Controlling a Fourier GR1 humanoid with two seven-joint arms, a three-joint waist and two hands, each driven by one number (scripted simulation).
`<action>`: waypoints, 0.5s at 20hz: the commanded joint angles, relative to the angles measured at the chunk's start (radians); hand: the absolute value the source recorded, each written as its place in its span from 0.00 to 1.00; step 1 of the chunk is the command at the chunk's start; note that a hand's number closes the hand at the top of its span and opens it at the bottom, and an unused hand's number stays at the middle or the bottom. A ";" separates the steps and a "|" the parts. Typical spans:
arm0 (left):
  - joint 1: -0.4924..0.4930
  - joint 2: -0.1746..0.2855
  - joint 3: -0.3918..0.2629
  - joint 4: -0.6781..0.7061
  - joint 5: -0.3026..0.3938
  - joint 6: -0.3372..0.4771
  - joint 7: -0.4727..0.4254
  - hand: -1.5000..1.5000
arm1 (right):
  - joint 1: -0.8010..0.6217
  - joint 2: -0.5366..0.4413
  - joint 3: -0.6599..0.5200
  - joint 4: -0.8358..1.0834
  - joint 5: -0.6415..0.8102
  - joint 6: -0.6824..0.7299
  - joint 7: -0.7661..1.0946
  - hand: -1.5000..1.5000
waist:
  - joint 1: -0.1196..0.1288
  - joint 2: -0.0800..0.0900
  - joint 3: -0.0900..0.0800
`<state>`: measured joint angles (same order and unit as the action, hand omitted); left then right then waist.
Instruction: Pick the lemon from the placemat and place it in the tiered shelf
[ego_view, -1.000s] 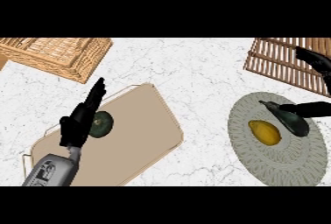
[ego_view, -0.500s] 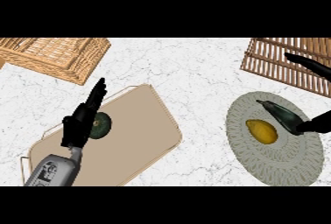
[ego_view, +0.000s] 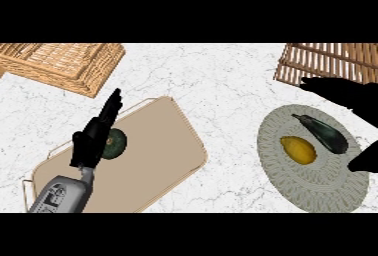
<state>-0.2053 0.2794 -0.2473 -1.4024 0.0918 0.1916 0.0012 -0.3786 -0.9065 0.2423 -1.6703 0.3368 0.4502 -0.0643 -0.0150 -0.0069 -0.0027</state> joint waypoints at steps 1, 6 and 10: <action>0.021 0.026 0.020 -0.030 0.015 -0.033 0.002 0.50 | -0.025 -0.020 0.062 -0.131 0.096 0.061 0.185 0.00 | 0.015 0.001 0.001; 0.062 -0.009 0.015 -0.035 -0.014 -0.027 -0.042 0.50 | 0.081 0.040 0.084 -0.319 0.155 0.102 0.352 0.00 | 0.015 0.004 0.002; -0.029 -0.057 0.024 0.013 -0.065 0.000 0.022 0.50 | 0.176 0.092 0.075 -0.425 0.207 0.131 0.381 0.00 | 0.008 0.005 0.002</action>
<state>-0.2029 0.2605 -0.2186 -1.4093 0.0679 0.1705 0.0062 -0.2607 -0.8681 0.2993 -2.0021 0.4895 0.5551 0.2400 -0.0080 -0.0035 -0.0008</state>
